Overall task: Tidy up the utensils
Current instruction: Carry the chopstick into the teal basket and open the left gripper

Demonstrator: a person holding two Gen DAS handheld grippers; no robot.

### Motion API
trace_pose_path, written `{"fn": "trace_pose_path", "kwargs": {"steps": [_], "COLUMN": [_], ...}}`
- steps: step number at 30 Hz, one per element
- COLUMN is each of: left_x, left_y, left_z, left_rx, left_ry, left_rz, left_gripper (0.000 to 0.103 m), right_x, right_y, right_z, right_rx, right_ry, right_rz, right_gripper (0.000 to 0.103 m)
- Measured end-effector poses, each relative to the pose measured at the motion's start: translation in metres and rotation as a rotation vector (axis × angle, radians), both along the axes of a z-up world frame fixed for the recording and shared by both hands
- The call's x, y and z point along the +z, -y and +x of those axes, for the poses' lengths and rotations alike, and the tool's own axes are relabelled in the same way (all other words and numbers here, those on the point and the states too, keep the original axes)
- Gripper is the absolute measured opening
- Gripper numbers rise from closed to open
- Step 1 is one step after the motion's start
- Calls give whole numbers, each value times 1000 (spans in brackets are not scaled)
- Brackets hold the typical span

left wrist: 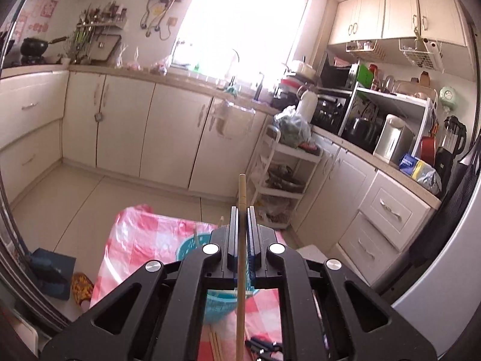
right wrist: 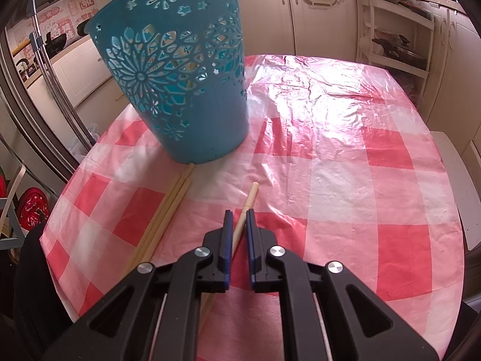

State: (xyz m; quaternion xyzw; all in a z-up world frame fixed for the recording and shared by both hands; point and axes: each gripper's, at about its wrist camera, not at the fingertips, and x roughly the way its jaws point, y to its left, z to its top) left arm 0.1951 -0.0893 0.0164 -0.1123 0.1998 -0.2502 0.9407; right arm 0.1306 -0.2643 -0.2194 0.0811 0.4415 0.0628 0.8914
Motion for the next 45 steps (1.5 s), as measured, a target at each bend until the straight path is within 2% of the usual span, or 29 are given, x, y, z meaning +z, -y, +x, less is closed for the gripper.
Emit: {"fn": "trace_pose_path", "kwargs": {"steps": [5, 10, 20, 26, 36, 39, 41, 44, 45], "left_x": [24, 22, -25, -55, -90, -95, -94, -91, -90], "left_y": [16, 31, 43, 48, 53, 50, 45, 39, 37], "left_z": [16, 39, 80, 89, 76, 67, 56, 40, 35], "left_rx": [78, 145, 219, 222, 185, 188, 209, 225, 227], "left_ry": [134, 175, 127, 82, -15, -42, -42, -32, -34], "left_rz": [-24, -31, -5, 41, 205, 248, 278, 315, 327], "left_gripper": [5, 5, 5, 5, 7, 26, 48, 58, 59], "right_x": [0, 0, -1, -1, -1, -1, -1, -1, 0], "right_y": [0, 0, 0, 1, 0, -1, -1, -4, -5], "right_z": [0, 0, 1, 1, 1, 0, -1, -2, -2], "right_rx": [-1, -1, -3, -3, -3, -3, -2, 2, 4], "right_ry": [2, 2, 3, 3, 5, 8, 8, 8, 8], "right_rz": [4, 6, 20, 27, 21, 12, 9, 1, 4], "right_gripper": [9, 9, 9, 9, 9, 9, 9, 13, 17]}}
